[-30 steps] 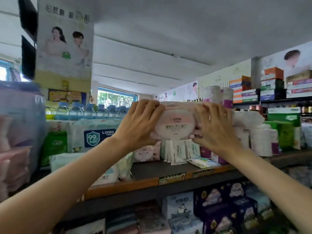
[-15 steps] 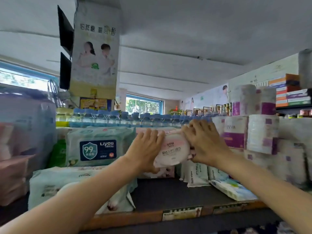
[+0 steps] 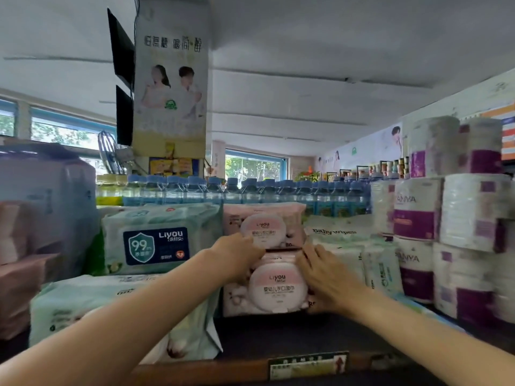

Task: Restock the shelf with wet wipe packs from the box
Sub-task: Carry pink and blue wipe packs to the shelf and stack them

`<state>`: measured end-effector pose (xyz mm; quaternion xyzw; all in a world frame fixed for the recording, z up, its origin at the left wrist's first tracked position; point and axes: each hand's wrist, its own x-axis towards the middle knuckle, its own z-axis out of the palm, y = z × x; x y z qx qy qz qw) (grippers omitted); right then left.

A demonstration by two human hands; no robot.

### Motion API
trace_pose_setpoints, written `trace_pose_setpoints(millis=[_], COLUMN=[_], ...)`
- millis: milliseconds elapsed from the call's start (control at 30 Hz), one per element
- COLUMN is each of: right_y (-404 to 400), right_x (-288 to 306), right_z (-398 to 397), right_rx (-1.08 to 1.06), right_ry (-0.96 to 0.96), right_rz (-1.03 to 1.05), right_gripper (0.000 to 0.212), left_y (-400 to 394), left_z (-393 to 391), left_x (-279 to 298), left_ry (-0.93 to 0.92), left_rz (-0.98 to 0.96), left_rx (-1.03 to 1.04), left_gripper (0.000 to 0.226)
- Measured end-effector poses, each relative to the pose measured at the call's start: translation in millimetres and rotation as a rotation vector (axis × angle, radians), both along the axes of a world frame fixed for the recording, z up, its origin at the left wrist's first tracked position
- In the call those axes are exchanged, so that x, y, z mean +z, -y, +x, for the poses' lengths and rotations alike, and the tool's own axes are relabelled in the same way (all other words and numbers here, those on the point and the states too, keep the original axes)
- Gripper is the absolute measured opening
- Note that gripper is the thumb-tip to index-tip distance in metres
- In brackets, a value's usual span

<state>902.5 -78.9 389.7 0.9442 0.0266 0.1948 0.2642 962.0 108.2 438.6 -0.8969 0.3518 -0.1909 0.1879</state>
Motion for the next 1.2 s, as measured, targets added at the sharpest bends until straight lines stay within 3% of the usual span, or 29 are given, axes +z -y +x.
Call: trace_pose_setpoints(millis=[67,167,367,467,567,667,800,967,1200], right_y=[-0.6,-3.4,-18.0,-15.8,-5.7,4.1,1.1,-51.1,-160.1], right_x=[14.1,35.8,35.3,44.4,51.7,44.1,5.3,-75.7,-186.0], right_z=[4.0,11.0,7.3,-27.9,-78.4,-149.8,-286.7,-486.7,-736.9], right_rx=[0.023,0.075,0.007,-0.004,-0.063,-0.209,-0.446,-0.901,-1.477], right_ry=[-0.051,-0.180,-0.184,-0.115,0.014,0.110,0.191,0.052,0.099], right_rz=[-0.070,-0.044,0.007,0.115,0.179,0.306,0.507,0.688,1.007], right_gripper=[0.103,0.083,0.069,0.058,0.043,0.036,0.023,0.019,0.017], left_y=[5.5,9.3,5.8,7.9,23.1,47.2,76.2,101.0,77.6], left_z=[1.6,2.7,0.8,-19.7,-59.0,-117.2,-209.2,-353.4,-566.5], left_x=[2.9,6.9,5.9,12.5,19.4,7.3,-48.6,-147.6,-261.0], left_ry=[-0.008,-0.041,-0.111,0.016,0.126,0.061,-0.291,-0.557,-0.646], left_rz=[0.027,0.047,0.055,-0.010,-0.106,-0.232,-0.358,-0.127,0.215], left_rx=[0.009,0.032,0.101,-0.047,-0.325,-0.588,-0.967,-1.255,-1.580], left_gripper=[0.054,0.059,0.056,0.034,0.030,0.030,0.028,0.023,0.024])
